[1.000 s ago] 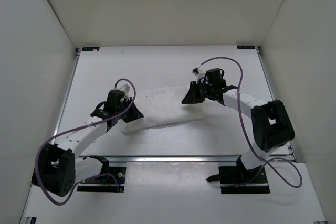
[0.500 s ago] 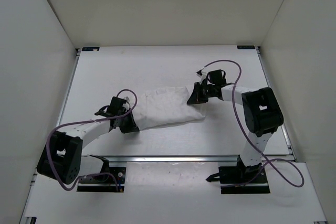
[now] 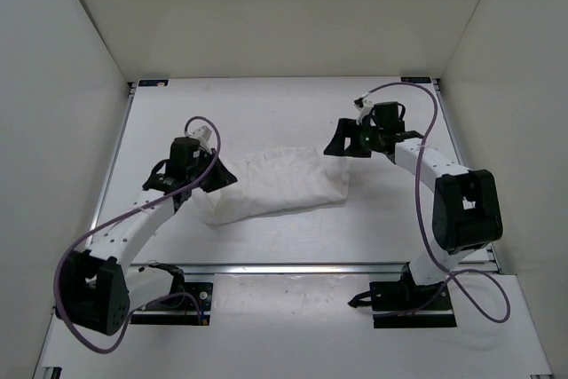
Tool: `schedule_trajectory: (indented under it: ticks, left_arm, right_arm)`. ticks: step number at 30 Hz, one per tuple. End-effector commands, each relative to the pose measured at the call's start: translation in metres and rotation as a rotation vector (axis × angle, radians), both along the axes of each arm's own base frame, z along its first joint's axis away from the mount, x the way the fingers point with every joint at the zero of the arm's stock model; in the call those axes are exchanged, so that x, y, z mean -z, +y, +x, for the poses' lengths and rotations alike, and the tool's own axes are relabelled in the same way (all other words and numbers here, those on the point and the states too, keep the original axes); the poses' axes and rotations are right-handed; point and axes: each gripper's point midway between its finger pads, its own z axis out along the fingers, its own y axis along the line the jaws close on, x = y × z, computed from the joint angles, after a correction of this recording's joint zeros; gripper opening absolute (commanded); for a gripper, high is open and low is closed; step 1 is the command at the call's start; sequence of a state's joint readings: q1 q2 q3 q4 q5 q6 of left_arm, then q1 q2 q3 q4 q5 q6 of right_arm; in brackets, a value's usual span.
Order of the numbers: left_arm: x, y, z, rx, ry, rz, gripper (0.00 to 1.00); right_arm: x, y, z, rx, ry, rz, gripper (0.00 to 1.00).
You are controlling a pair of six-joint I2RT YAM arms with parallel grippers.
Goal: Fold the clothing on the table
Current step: Fold the skirt
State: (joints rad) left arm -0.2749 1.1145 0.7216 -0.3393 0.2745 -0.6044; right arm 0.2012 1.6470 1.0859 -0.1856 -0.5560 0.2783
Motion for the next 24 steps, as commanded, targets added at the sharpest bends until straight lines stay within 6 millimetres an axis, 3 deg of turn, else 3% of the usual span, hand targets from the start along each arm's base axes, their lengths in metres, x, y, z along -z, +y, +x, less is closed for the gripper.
schedule_trajectory:
  ticks: [1, 5, 10, 14, 24]
  left_arm:
    - [0.029, -0.004, 0.004, 0.006, 0.049, 0.094, 0.00]
    - [0.060, -0.002, 0.001, 0.000, 0.118, 0.109, 0.00]
    - [0.092, 0.011, -0.009, -0.031, 0.192, 0.189, 0.00]
    - [0.116, 0.019, -0.021, -0.042, 0.277, 0.210, 0.00]
    - [0.147, 0.020, -0.034, -0.018, 0.398, 0.282, 0.00]
  right_arm:
    - [0.035, -0.028, -0.030, 0.043, 0.119, -0.112, 0.74]
    - [0.058, -0.030, -0.056, 0.036, 0.143, -0.185, 0.82]
    - [0.070, -0.023, -0.066, 0.031, 0.156, -0.145, 0.89]
    - [0.074, -0.018, -0.062, 0.038, 0.163, -0.103, 0.89]
    - [0.082, 0.009, -0.057, -0.022, 0.174, -0.089, 0.84]
